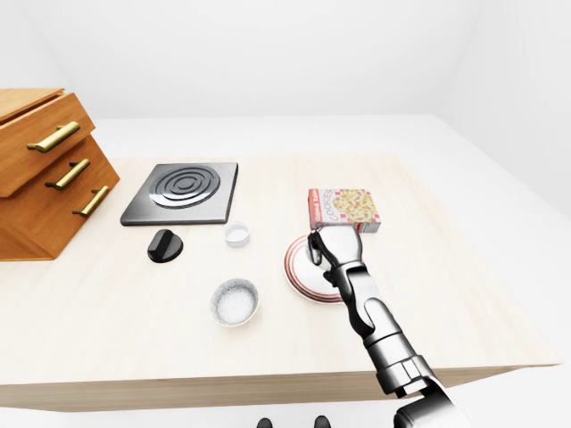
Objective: Pick the akita bowl next to the plate and place it on the plate.
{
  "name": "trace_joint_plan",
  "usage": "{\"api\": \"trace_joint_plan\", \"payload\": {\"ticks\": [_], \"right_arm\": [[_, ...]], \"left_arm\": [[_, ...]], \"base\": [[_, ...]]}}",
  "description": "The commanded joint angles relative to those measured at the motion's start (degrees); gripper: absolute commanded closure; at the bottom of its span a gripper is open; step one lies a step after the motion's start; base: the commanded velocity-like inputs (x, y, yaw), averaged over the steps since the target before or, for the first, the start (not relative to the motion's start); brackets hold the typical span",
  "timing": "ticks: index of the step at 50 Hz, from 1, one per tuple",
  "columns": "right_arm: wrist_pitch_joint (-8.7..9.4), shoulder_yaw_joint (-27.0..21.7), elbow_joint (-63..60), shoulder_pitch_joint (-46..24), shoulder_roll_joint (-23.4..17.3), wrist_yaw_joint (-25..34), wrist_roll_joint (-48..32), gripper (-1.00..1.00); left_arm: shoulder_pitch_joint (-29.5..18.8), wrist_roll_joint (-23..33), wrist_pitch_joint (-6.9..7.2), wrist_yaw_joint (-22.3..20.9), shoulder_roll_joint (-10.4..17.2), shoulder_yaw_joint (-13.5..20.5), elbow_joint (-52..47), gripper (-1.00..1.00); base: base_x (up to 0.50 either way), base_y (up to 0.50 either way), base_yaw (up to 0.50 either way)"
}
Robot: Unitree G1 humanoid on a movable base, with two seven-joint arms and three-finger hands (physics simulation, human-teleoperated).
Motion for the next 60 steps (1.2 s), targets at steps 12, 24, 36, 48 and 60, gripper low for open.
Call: {"api": "trace_joint_plan", "payload": {"ticks": [12, 24, 36, 48, 60], "right_arm": [[-0.4, -0.5, 3.7, 0.3, -0.6, -2.0, 2.2, 1.0], [-0.03, -1.1, 4.7, -0.5, -0.9, 0.5, 4.6, 1.0], [0.03, -1.6, 7.3, -2.9, -1.4, 0.8, 6.1, 1.0], [0.1, -1.9, 9.7, -6.0, -1.8, 1.4, 6.6, 1.0], [-0.44, -2.1, 14.8, -9.2, -2.0, 1.1, 7.5, 1.0]], "left_arm": [[0.2, 0.0, 0.0, 0.1, 0.0, 0.2, -0.5, -1.0], [0.2, 0.0, 0.0, 0.1, -0.1, 0.3, -0.6, -1.0], [0.0, 0.0, 0.0, 0.2, 0.0, 0.2, -0.5, -1.0], [0.0, 0.1, 0.0, 0.1, 0.0, -0.1, 0.4, -1.0], [0.0, 0.0, 0.0, 0.1, 0.1, 0.0, 0.4, -1.0]], "base": [[0.0, 0.0, 0.0], [0.0, 0.0, 0.0], [0.0, 0.0, 0.0], [0.0, 0.0, 0.0], [0.0, 0.0, 0.0]]}}
